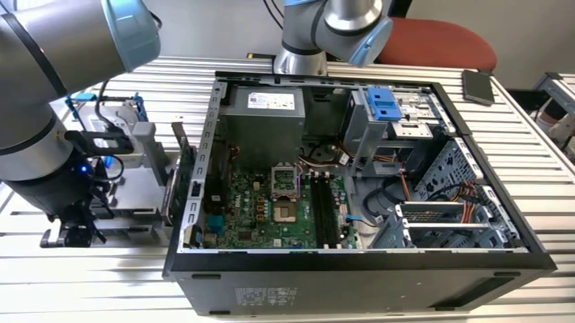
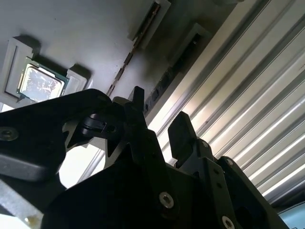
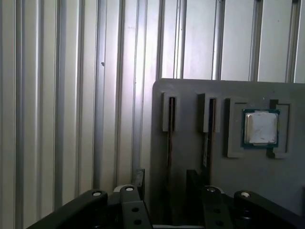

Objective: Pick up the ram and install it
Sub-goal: 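Pick up the ram and move it above insertion slot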

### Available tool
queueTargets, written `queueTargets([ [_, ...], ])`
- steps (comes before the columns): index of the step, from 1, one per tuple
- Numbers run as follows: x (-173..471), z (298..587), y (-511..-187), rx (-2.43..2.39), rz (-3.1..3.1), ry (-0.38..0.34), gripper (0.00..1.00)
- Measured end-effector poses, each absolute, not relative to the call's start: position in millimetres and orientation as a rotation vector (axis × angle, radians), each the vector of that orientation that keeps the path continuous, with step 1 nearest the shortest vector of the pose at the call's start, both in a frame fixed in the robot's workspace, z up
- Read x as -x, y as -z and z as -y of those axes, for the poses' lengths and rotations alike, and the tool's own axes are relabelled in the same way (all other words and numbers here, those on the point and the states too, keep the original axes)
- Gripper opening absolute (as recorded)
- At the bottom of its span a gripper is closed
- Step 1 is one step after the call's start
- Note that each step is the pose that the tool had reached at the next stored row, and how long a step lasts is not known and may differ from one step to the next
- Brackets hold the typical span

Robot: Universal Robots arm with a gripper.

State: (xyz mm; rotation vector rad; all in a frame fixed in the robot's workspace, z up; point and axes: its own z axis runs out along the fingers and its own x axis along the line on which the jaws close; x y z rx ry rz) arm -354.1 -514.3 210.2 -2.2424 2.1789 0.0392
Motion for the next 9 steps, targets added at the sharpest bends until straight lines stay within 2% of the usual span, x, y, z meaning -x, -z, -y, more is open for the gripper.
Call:
queueTargets([
  [9, 354.1, 510.6, -206.3, 2.232, -2.189, -0.039, 1.00],
])
